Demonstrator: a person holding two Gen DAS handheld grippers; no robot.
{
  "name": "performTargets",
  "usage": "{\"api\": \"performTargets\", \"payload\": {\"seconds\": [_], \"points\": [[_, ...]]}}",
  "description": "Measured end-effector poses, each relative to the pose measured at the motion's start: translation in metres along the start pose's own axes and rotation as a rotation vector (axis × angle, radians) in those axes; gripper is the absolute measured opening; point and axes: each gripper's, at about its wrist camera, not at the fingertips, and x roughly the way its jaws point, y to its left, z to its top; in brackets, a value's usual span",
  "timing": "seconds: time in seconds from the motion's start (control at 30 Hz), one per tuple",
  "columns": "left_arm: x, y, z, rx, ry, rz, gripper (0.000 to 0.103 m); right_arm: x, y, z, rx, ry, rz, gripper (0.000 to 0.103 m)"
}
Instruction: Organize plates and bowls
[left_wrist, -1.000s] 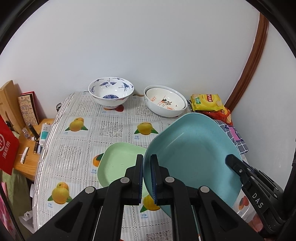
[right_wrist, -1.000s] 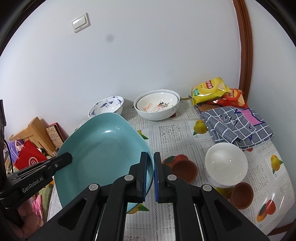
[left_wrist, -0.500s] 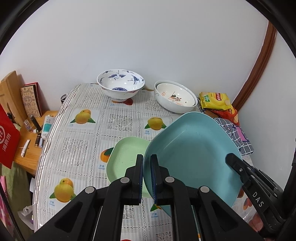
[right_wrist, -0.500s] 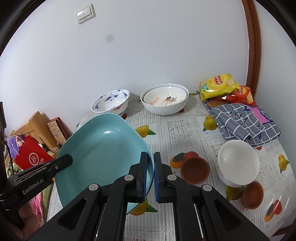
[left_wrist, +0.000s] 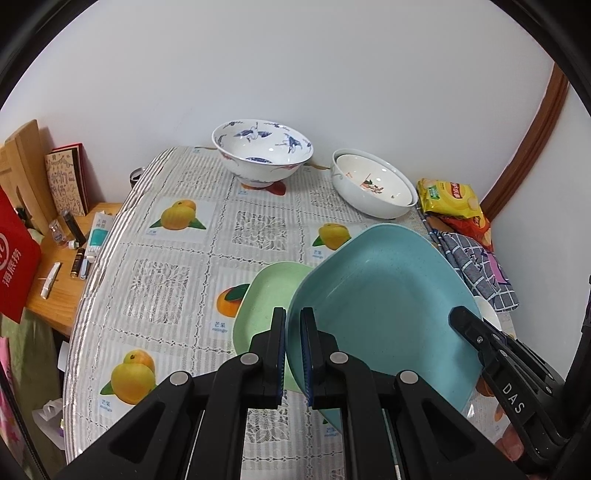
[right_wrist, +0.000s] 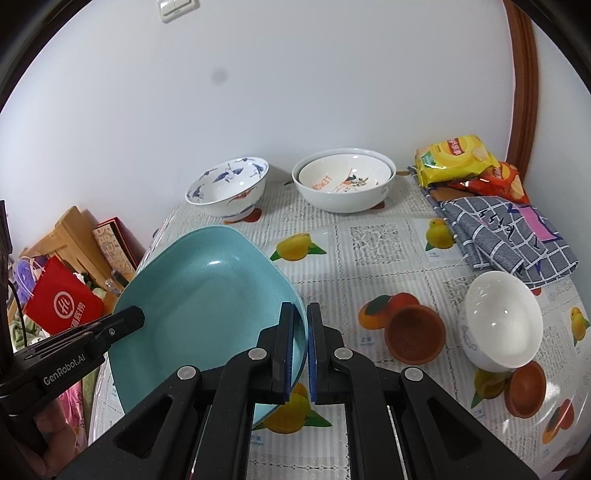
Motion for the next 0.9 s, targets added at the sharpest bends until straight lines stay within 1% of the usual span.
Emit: {"api": "performTargets", "payload": {"seconds": [0.33,0.53,0.7,0.9], "points": [[0.021,0.017,-0.009,-0.022,0.048,0.024,0.008,0.026,0.005,-0.008,-0.017,0.051,0.01,0.007],[0.039,0.027,-0.021,-0.036,0.09,0.05,0.008,0.047,0.009,-0.023,-0.023,0.102,0.016,0.007],[0.053,0.032,-0.029,-0.049,0.121,0.055,0.008,0.061,0.008,-0.034,-0.021,0.141,0.018,0.007],[0.06,0.041,-0.027,-0.072,0.13,0.064,0.008,0.073,0.011,-0.031,-0.033,0.156,0.027,0.007]]}}
